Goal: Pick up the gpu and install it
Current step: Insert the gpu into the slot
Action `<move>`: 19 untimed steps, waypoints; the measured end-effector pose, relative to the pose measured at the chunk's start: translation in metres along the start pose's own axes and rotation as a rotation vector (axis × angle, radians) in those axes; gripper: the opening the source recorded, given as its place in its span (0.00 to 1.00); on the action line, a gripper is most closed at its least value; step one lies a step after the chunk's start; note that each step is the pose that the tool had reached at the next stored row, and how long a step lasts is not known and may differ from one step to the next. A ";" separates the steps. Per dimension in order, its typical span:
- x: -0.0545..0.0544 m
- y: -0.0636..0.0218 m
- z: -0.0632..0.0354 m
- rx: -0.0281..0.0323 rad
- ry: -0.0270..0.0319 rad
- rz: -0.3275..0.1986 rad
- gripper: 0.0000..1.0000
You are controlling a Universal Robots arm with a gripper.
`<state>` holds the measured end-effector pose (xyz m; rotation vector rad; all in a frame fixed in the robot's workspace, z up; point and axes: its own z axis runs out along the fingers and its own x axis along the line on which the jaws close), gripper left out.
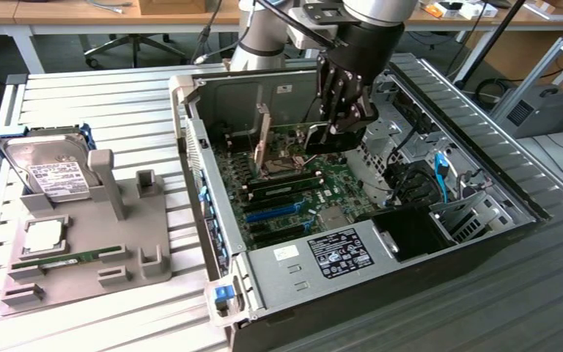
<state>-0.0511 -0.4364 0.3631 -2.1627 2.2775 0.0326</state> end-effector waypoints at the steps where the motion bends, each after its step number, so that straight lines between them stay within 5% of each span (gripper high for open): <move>1: 0.000 0.0006 0.0001 0.0001 -0.0002 0.000 0.27; 19: 0.001 0.0102 0.0120 0.0003 -0.0001 0.000 0.27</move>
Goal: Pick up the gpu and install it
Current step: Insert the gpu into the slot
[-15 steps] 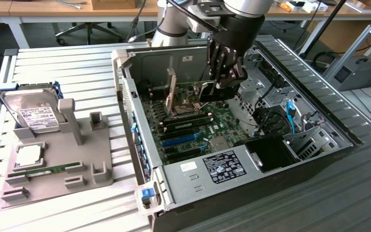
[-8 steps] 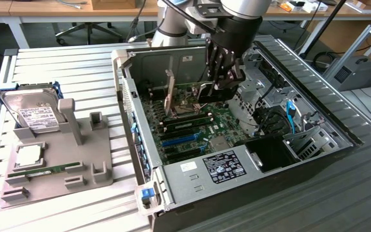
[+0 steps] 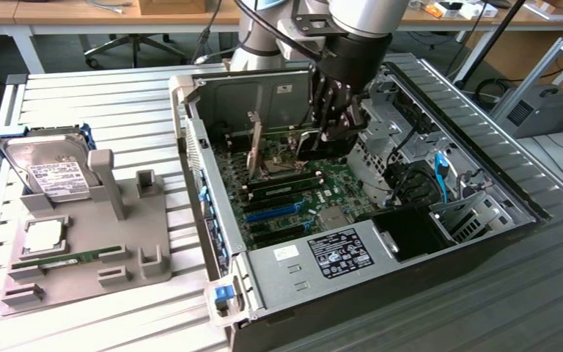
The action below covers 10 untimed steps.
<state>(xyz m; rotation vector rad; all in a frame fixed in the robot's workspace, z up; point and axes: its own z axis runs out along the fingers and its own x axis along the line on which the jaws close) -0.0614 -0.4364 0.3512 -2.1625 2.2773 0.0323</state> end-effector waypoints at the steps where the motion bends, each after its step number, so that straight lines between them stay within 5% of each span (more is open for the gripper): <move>1: 0.000 0.0002 0.0006 -0.0001 0.0000 0.000 0.27; 10: 0.010 -0.0002 0.0009 -0.0001 0.0001 0.000 0.27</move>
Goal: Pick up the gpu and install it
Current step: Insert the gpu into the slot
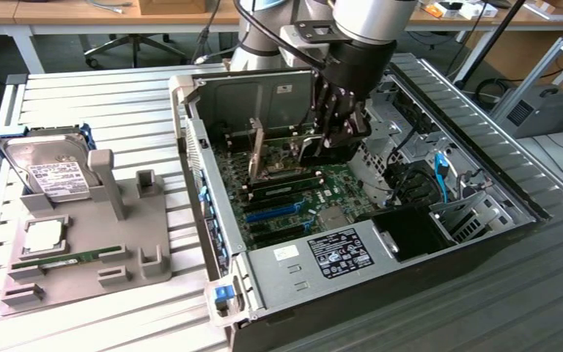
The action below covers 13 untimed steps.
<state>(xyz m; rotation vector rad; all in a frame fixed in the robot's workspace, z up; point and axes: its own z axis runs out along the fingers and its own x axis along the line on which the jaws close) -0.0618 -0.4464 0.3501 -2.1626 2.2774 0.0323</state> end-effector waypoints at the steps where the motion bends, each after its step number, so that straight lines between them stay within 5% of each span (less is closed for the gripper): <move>1: 0.002 -0.0001 0.0000 0.0000 0.0000 0.000 0.27; 7: 0.004 -0.0001 0.0000 0.0000 -0.0012 0.000 0.27; 9: 0.004 -0.0002 0.0003 0.0011 -0.0110 0.000 0.27; 13: 0.004 -0.0002 0.0067 0.0011 -0.0113 0.000 0.27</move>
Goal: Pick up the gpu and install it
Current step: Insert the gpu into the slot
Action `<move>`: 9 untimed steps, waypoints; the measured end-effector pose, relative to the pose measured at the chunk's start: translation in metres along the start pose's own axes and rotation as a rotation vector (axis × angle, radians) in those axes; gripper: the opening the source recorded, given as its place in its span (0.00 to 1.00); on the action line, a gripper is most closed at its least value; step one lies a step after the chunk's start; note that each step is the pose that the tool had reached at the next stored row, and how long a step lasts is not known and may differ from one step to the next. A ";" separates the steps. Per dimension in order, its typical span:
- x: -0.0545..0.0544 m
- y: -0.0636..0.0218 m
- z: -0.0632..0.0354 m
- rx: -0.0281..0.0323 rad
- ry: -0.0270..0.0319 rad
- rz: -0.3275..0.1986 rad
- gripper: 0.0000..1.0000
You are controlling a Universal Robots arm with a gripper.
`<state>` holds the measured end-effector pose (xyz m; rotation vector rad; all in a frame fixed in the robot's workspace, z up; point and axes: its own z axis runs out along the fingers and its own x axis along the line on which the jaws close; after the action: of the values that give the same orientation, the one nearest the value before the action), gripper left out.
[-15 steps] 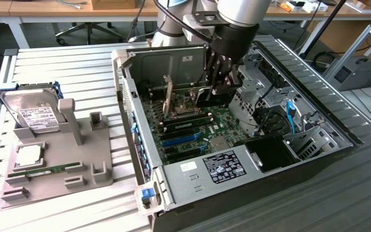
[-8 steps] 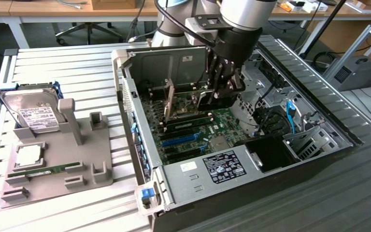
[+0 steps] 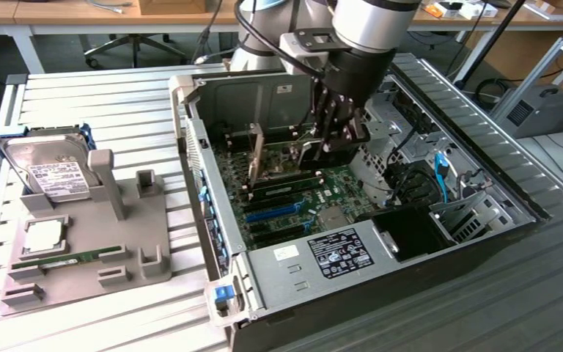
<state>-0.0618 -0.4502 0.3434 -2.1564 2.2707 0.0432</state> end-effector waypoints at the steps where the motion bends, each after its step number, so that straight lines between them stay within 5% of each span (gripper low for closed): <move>1: 0.000 0.0000 0.0025 0.0000 0.0001 0.000 0.27; 9: 0.001 0.0010 0.0178 0.0000 -0.0001 0.000 0.27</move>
<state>-0.0630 -0.4503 0.3256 -2.1564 2.2707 0.0432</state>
